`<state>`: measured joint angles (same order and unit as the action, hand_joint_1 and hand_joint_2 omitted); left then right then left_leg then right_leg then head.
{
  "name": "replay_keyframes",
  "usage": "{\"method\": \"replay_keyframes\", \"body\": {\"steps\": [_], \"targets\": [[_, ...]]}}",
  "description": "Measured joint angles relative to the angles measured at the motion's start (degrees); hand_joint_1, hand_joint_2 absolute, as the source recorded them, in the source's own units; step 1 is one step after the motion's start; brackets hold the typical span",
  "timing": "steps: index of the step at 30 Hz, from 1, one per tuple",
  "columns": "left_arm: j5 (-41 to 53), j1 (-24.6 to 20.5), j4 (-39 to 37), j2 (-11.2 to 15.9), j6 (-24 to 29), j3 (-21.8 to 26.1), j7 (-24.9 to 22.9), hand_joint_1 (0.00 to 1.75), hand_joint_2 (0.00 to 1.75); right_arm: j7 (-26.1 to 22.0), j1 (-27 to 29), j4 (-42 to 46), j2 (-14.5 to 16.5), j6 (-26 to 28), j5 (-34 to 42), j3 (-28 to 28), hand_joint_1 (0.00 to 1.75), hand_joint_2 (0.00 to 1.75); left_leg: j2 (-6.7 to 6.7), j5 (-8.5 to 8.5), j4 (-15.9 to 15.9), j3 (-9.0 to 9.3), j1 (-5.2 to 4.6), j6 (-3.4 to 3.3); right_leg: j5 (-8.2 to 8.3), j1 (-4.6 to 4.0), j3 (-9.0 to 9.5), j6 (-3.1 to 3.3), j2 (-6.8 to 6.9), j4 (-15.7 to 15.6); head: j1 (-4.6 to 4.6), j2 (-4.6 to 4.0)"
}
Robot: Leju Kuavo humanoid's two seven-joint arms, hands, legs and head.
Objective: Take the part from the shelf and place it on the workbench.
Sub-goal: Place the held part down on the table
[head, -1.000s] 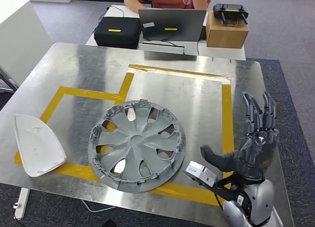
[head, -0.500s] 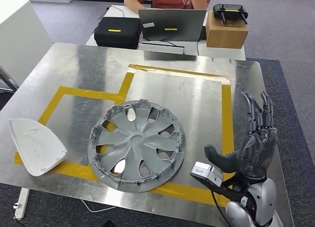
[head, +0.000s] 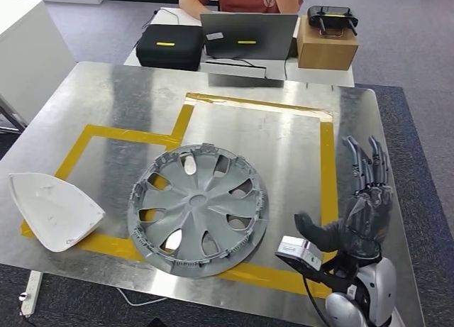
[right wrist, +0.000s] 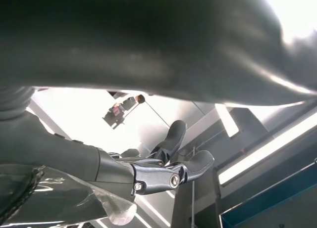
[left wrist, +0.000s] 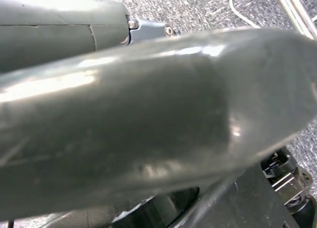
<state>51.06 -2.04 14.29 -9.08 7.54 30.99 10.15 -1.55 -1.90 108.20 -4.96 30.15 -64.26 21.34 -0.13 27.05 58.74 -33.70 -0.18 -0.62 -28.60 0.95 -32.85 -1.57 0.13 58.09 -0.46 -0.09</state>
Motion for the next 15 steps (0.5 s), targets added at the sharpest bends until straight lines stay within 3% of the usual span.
{"method": "replay_keyframes", "body": {"steps": [6, 8, 10, 12, 13, 14, 15], "targets": [[0.18, 0.05, 0.00, 0.02, 0.01, 0.04, 0.01, 0.00, 0.00, -0.21, 0.04, -0.13, 0.00, -0.33, 0.80, -0.03, 0.00, 0.00, -0.01, 0.11, 0.17, -0.12, -0.19, -0.71, 0.16, 0.18, 0.17, -0.74, -0.02, -0.29, 0.01, 0.00], [0.28, 0.03, 0.00, -0.07, -0.01, 0.06, 0.01, 0.00, 0.00, -0.29, 0.01, -0.04, -0.01, -0.50, 0.96, -0.15, 0.00, 0.00, -0.26, -0.43, -0.84, 0.35, 0.17, -1.18, -0.37, 0.13, -0.07, -1.06, -0.08, -0.01, -0.05, 0.00], [0.43, -0.02, 0.00, -0.19, -0.04, 0.09, 0.01, 0.00, 0.00, -0.44, -0.04, 0.03, -0.02, -0.61, 1.17, -0.38, 0.00, 0.00, -0.64, -0.90, -1.73, 0.75, 0.53, -1.56, -3.06, 0.13, -2.07, -1.32, -0.12, 4.12, -0.16, 0.00], [0.50, -0.01, 0.00, -0.29, -0.05, 0.13, 0.01, 0.00, 0.00, -0.53, 0.06, 0.00, -0.02, -0.72, 1.41, -0.53, 0.00, 0.00, -0.96, -0.94, -1.82, 0.71, 0.56, -1.64, -6.48, 0.20, -5.64, -1.64, -0.11, 11.64, -0.17, 0.00], [0.50, 0.00, 0.00, -0.32, -0.07, 0.14, 0.01, 0.00, 0.00, -0.56, 0.14, -0.02, -0.02, -0.80, 1.48, -0.55, 0.00, 0.00, -1.13, -0.92, -1.81, 0.70, 0.57, -1.62, -7.16, 0.27, -6.97, -1.82, -0.09, 14.31, -0.15, 0.00], [0.50, -0.01, 0.00, -0.34, -0.08, 0.15, 0.01, 0.00, 0.00, -0.58, 0.18, -0.04, -0.02, -0.86, 1.52, -0.58, 0.00, 0.00, -1.30, -0.87, -1.79, 0.71, 0.62, -1.55, -6.69, 0.35, -7.29, -1.98, -0.04, 14.83, -0.14, 0.00], [0.50, -0.03, 0.00, -0.36, -0.09, 0.16, 0.01, 0.00, 0.00, -0.61, 0.16, -0.05, -0.02, -0.92, 1.55, -0.63, 0.00, 0.00, -1.43, -0.80, -1.73, 0.75, 0.70, -1.42, -5.17, 0.47, -6.42, -2.11, 0.07, 12.98, -0.16, 0.00]]}}
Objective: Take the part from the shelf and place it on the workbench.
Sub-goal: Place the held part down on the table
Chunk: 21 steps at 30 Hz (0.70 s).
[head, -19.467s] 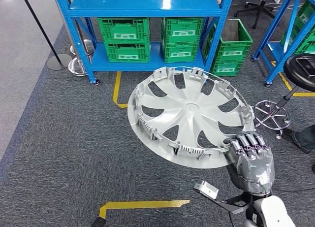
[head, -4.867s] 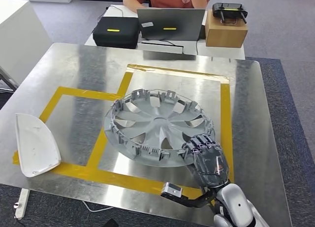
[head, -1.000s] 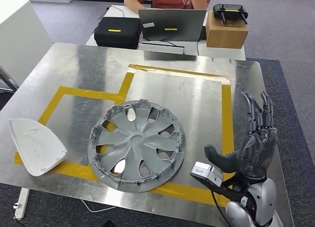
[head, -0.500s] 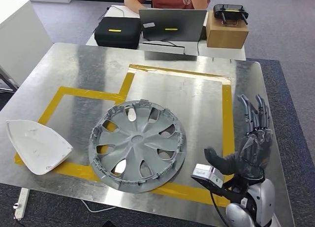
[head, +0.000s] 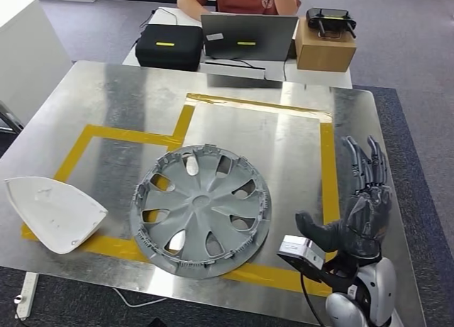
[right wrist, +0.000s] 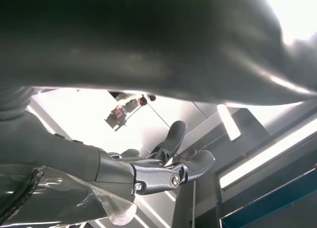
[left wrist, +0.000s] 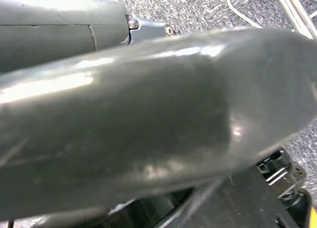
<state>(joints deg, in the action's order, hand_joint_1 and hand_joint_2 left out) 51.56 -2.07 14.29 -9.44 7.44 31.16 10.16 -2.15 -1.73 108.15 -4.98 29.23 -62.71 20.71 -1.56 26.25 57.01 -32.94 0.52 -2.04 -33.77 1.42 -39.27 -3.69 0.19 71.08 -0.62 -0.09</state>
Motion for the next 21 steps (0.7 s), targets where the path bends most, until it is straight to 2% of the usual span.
{"method": "replay_keyframes", "body": {"steps": [2, 3, 4, 7, 9, 10, 12, 13, 14, 15, 16, 18, 19, 20, 21], "targets": [[0.00, -0.04, 0.00, -0.02, -0.04, 0.02, 0.00, 0.00, 0.00, -0.04, -0.12, -0.01, 0.00, -0.07, 0.05, -0.16, 0.00, 0.00, -0.21, 0.31, 0.33, 0.10, 0.10, 0.57, 3.64, 0.15, 3.92, -0.24, 0.88, -7.73, -0.04, 0.00], [0.00, -0.06, 0.00, -0.02, -0.05, 0.03, 0.00, 0.00, 0.00, -0.05, -0.21, -0.01, 0.00, -0.10, 0.07, -0.22, 0.00, 0.00, -0.28, 0.52, 0.65, 0.06, 0.03, 0.97, 4.68, 0.14, 5.67, -0.02, 1.21, -10.97, -0.03, 0.00], [0.00, -0.06, 0.00, 0.00, -0.05, 0.04, 0.00, 0.00, 0.00, -0.07, -0.28, -0.01, 0.00, -0.13, 0.09, -0.26, 0.00, 0.00, -0.37, 0.67, 0.90, 0.00, -0.08, 1.37, 5.02, 0.07, 6.68, 0.31, 1.44, -12.82, 0.03, 0.00], [0.02, -0.08, 0.00, 0.02, -0.05, 0.09, 0.00, 0.00, 0.00, -0.07, -0.23, 0.03, -0.02, -0.20, 0.15, -0.32, 0.00, 0.00, -0.81, 0.77, 1.15, -0.07, -0.05, 2.37, 5.05, -0.15, 6.81, 1.72, 0.77, -13.19, 0.20, 0.00], [0.05, -0.15, 0.00, 0.03, -0.03, 0.10, 0.00, 0.00, 0.00, -0.07, -0.26, 0.04, -0.02, -0.21, 0.17, -0.38, 0.00, 0.00, -0.29, 2.08, 2.66, -0.59, 0.15, 2.93, 5.25, -0.05, 6.82, 2.35, 0.30, -13.27, 0.27, 0.00], [0.06, -0.18, 0.00, 0.02, -0.01, 0.13, 0.00, 0.00, 0.00, -0.07, -0.29, 0.05, -0.02, -0.21, 0.18, -0.39, 0.00, 0.00, 0.20, 3.55, 4.89, -1.49, 0.20, 3.14, 5.30, 0.01, 6.87, 2.62, 0.10, -13.33, 0.37, 0.00], [0.07, -0.16, 0.00, 0.01, 0.04, 0.21, -0.02, 0.00, 0.00, -0.09, -0.32, -0.01, -0.02, -0.24, 0.20, -0.40, 0.00, 0.00, 0.83, 7.09, 12.10, -4.64, 0.21, 3.26, 5.28, -0.12, 6.88, 2.97, -0.32, -13.31, 0.49, 0.00], [0.07, -0.10, 0.00, 0.01, 0.07, 0.26, -0.08, 0.00, 0.00, -0.11, -0.32, -0.07, -0.02, -0.26, 0.21, -0.40, 0.00, 0.00, 0.93, 8.21, 15.41, -6.17, 0.20, 3.22, 5.26, -0.22, 6.89, 3.08, -0.55, -13.30, 0.50, 0.00], [0.06, -0.06, 0.00, 0.00, 0.10, 0.29, -0.17, 0.00, 0.00, -0.14, -0.32, -0.14, -0.02, -0.29, 0.21, -0.40, 0.00, 0.00, 0.98, 8.33, 17.19, -7.03, 0.18, 3.10, 5.24, -0.31, 6.93, 3.15, -0.79, -13.29, 0.50, 0.00], [0.06, -0.04, 0.00, 0.01, 0.15, 0.33, -0.28, 0.00, 0.00, -0.17, -0.33, -0.20, -0.02, -0.33, 0.17, -0.40, 0.00, 0.00, 1.02, 7.37, 16.85, -6.93, 0.16, 2.90, 5.21, -0.38, 7.00, 3.18, -1.01, -13.28, 0.50, 0.00], [0.05, -0.06, 0.00, 0.01, 0.20, 0.34, -0.38, 0.00, 0.00, -0.20, -0.35, -0.23, -0.02, -0.36, 0.03, -0.40, 0.00, 0.00, 1.10, 5.53, 14.45, -5.86, 0.11, 2.61, 5.19, -0.44, 7.12, 3.19, -1.24, -13.28, 0.50, 0.00], [0.06, -0.16, 0.00, 0.04, 0.27, 0.38, -0.44, 0.00, 0.00, -0.19, -0.45, -0.24, -0.02, -0.38, -0.47, -0.40, 0.00, 0.00, 1.53, 1.90, 6.95, -2.44, -0.06, 1.86, 5.08, -0.59, 7.27, 3.05, -1.55, -13.24, 0.49, 0.00], [0.07, -0.23, 0.00, 0.04, 0.30, 0.39, -0.44, 0.00, 0.00, -0.17, -0.53, -0.24, -0.02, -0.37, -0.73, -0.40, 0.00, 0.00, 1.74, 1.05, 4.01, -1.14, -0.15, 1.63, 5.03, -0.67, 7.19, 2.88, -1.66, -13.18, 0.47, 0.00], [0.07, -0.29, 0.00, 0.01, 0.33, 0.40, -0.44, 0.00, 0.00, -0.14, -0.61, -0.25, -0.02, -0.37, -0.92, -0.40, 0.00, 0.00, 1.92, 0.78, 2.23, -0.44, -0.19, 1.71, 4.93, -0.75, 7.04, 2.83, -1.73, -13.09, 0.42, 0.00], [0.07, -0.31, 0.00, -0.02, 0.36, 0.42, -0.45, 0.00, 0.00, -0.10, -0.69, -0.25, -0.02, -0.34, -1.08, -0.38, 0.00, 0.00, 1.98, 0.97, 1.63, -0.29, -0.22, 1.91, 4.89, -0.81, 6.88, 2.80, -1.76, -13.02, 0.40, 0.00]]}}
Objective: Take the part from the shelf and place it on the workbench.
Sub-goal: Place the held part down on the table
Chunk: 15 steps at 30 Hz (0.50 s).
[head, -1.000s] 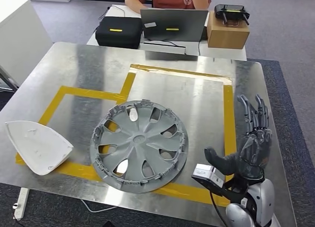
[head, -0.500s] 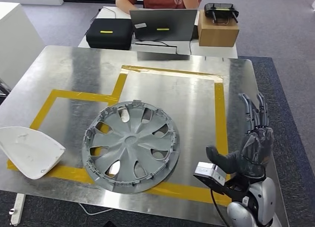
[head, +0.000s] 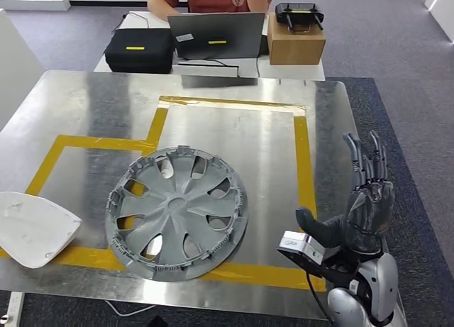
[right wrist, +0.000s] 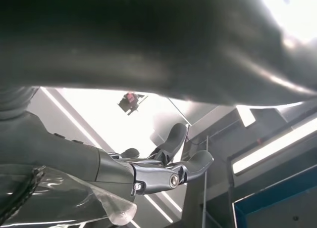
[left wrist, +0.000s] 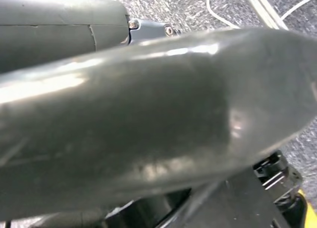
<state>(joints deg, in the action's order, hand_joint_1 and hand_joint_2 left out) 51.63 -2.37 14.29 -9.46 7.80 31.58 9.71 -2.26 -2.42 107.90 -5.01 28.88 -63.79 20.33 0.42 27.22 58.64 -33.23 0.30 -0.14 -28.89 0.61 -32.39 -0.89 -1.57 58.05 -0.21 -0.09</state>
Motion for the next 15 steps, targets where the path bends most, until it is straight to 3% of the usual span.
{"method": "replay_keyframes", "body": {"steps": [2, 8, 15], "targets": [[0.03, 0.05, 0.00, -0.07, 0.06, 0.05, -0.03, 0.00, 0.00, 0.06, -0.11, -0.03, 0.00, 0.05, -0.38, 0.09, 0.00, 0.00, 0.01, -0.05, -0.27, -0.07, -0.02, 0.33, 0.01, 0.07, -0.06, 0.11, 0.01, -0.11, -0.04, 0.00], [0.78, -0.05, 0.00, -0.04, 0.09, 0.11, -0.16, 0.00, 0.00, 0.26, -0.44, -0.29, -0.02, 0.05, -1.51, 0.46, 0.00, 0.00, 0.01, -0.01, -0.21, -0.09, -0.16, -0.28, 0.47, 0.18, 0.32, -0.58, 0.01, -0.91, -0.03, 0.00], [1.73, -0.07, 0.00, 0.08, 0.47, 0.11, -0.98, 0.00, 0.00, 0.06, -0.41, -0.86, -0.22, 0.12, -2.55, 0.87, 0.00, 0.00, 0.01, -0.03, -0.17, -0.08, -0.28, -0.37, 0.53, 0.30, 0.31, -0.95, 0.01, -0.97, -0.01, 0.00]]}}
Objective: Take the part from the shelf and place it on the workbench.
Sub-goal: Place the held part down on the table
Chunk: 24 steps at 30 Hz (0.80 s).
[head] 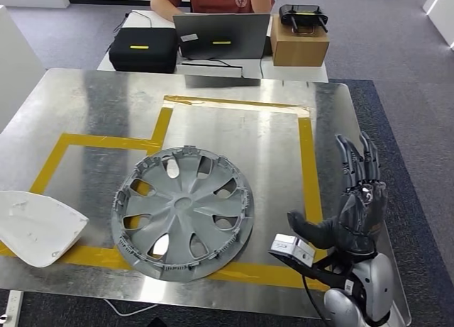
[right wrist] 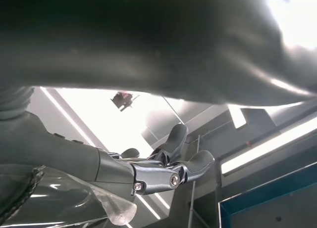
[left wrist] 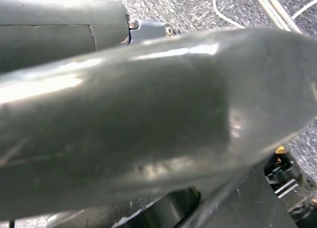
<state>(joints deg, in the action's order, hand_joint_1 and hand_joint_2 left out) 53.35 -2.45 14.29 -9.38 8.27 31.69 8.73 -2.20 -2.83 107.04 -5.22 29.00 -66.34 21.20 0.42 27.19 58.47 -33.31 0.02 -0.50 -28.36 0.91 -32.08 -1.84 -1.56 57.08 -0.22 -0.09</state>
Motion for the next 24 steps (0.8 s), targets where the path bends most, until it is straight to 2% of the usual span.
{"method": "replay_keyframes", "body": {"steps": [12, 15, 17, 18, 19, 21, 22, 23, 24], "targets": [[0.77, -0.12, 0.00, 0.03, 0.02, -0.01, -1.36, 0.00, 0.00, -0.01, 0.08, -0.49, -0.82, -0.01, -0.84, 0.49, 0.00, 0.00, -0.01, 0.02, 0.11, -0.01, 0.11, -0.08, 0.04, -0.15, -0.02, -0.06, -0.01, -0.01, 0.01, 0.00], [0.77, -0.16, 0.00, 0.08, 0.02, -0.01, -1.68, 0.00, 0.00, 0.04, 0.07, -0.49, -0.83, -0.03, -0.86, 0.52, 0.00, 0.00, -0.02, 0.07, 0.23, -0.04, -0.14, -0.82, 0.30, 0.12, 0.06, -0.59, -0.05, -0.33, 0.04, 0.00], [0.77, -0.21, 0.00, 0.07, 0.02, -0.01, -1.85, 0.00, 0.00, 0.05, 0.09, -0.44, -0.85, -0.02, -0.89, 0.54, 0.00, 0.00, -0.25, -0.55, -1.06, 0.53, 0.17, -1.43, -0.17, 0.09, -0.25, -0.83, 0.14, 0.03, -0.01, 0.00], [0.77, -0.24, 0.00, 0.06, 0.02, -0.01, -1.91, 0.00, 0.00, 0.05, 0.06, -0.42, -0.86, -0.02, -0.90, 0.55, 0.00, 0.00, -0.41, -0.92, -1.79, 0.85, 0.34, -1.69, -1.12, 0.04, -0.92, -0.91, 0.35, 1.32, -0.07, 0.00], [0.77, -0.26, 0.00, 0.05, 0.02, 0.00, -1.95, 0.00, 0.00, 0.05, 0.07, -0.41, -0.90, -0.02, -0.92, 0.57, 0.00, 0.00, -0.60, -1.21, -2.34, 1.11, 0.50, -1.88, -2.65, 0.04, -2.17, -0.98, 0.59, 3.88, -0.14, 0.00], [0.77, -0.23, 0.00, 0.03, 0.02, -0.01, -1.98, 0.00, 0.00, 0.05, 0.18, -0.47, -0.98, -0.02, -0.93, 0.66, 0.00, 0.00, -0.86, -1.31, -2.54, 1.12, 0.46, -1.97, -6.03, 0.16, -5.68, -1.29, 0.89, 11.22, -0.18, 0.00], [0.77, -0.20, 0.00, 0.02, 0.02, -0.01, -2.00, 0.00, 0.00, 0.06, 0.30, -0.53, -1.04, -0.02, -0.93, 0.71, 0.00, 0.00, -0.96, -1.29, -2.50, 1.09, 0.48, -1.93, -6.86, 0.27, -7.09, -1.49, 0.96, 14.07, -0.18, 0.00], [0.77, -0.18, 0.00, 0.01, 0.01, -0.01, -2.00, 0.00, 0.00, 0.08, 0.39, -0.60, -1.10, -0.02, -0.92, 0.75, 0.00, 0.00, -1.03, -1.23, -2.44, 1.07, 0.54, -1.83, -6.59, 0.44, -7.59, -1.71, 1.02, 14.98, -0.16, 0.00], [0.77, -0.18, 0.00, 0.00, 0.01, 0.00, -2.00, 0.00, 0.00, 0.09, 0.43, -0.66, -1.20, -0.02, -0.92, 0.78, 0.00, 0.00, -1.06, -1.13, -2.29, 1.07, 0.64, -1.64, -5.26, 0.63, -6.93, -1.91, 1.13, 13.59, -0.17, 0.00]]}}
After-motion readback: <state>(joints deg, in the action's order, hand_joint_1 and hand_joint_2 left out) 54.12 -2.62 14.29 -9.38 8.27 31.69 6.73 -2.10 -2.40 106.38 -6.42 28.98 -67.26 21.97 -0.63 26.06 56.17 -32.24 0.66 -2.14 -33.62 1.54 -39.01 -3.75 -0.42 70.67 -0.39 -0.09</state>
